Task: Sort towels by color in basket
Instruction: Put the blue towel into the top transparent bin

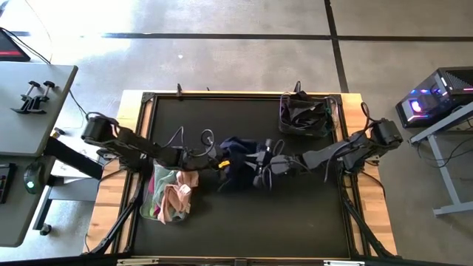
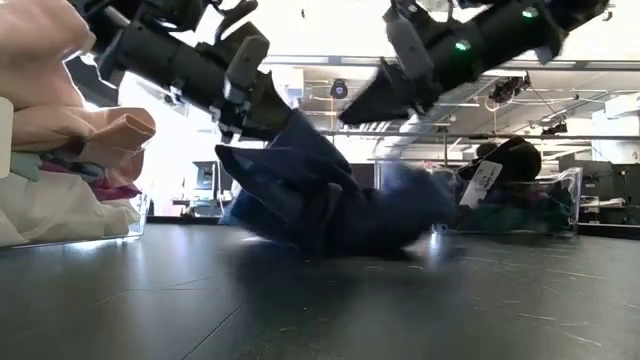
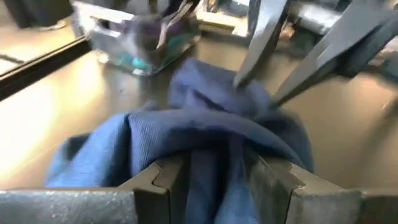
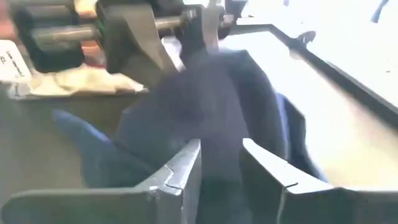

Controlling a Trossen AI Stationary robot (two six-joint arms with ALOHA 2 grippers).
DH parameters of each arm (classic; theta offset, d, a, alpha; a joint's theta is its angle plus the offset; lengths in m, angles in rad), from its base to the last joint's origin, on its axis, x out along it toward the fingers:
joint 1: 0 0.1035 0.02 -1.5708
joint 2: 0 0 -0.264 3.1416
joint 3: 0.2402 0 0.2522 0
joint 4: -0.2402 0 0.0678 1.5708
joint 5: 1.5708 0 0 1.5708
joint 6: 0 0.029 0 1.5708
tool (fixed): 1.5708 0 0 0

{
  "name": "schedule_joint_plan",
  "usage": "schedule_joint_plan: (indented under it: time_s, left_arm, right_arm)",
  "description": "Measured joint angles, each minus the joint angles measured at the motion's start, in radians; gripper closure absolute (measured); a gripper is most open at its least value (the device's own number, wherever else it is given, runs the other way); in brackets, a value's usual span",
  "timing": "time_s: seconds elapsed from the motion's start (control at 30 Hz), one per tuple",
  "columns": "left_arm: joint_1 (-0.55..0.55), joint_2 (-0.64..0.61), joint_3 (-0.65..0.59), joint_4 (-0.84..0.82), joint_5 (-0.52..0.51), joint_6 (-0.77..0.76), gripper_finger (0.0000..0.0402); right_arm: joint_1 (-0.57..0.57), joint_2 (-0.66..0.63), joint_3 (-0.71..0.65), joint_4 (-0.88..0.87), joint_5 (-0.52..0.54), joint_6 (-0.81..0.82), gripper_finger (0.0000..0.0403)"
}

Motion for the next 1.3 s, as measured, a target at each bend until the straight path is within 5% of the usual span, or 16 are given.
schedule_joint_plan:
  time_s: [0.33,0.53,0.67,0.9,1.03,1.3]
  left_arm:
    - [-0.002,-0.029,-0.012,-0.057,-0.013,-0.005,0.0273]
    - [-0.003,-0.013,-0.009,-0.030,0.002,-0.001,0.0273]
    - [-0.004,-0.016,-0.011,0.009,-0.003,0.036,0.0273]
    - [-0.048,-0.031,-0.011,0.035,-0.085,0.129,0.0273]
    - [-0.116,-0.071,-0.010,0.053,-0.222,0.267,0.0273]
    - [-0.270,-0.074,0.006,0.259,-0.312,0.783,0.0273]
  right_arm:
    - [-0.089,0.058,0.075,0.017,-0.216,-0.089,0.0173]
    - [-0.166,0.147,0.070,0.031,-0.355,-0.122,0.0155]
    - [-0.192,0.230,0.071,0.084,-0.393,-0.138,0.0196]
    - [-0.178,0.206,0.071,0.017,-0.312,-0.094,0.0385]
    - [-0.138,0.095,0.071,-0.078,-0.202,-0.029,0.0382]
    - [-0.104,-0.065,0.069,-0.104,-0.232,-0.028,0.0396]
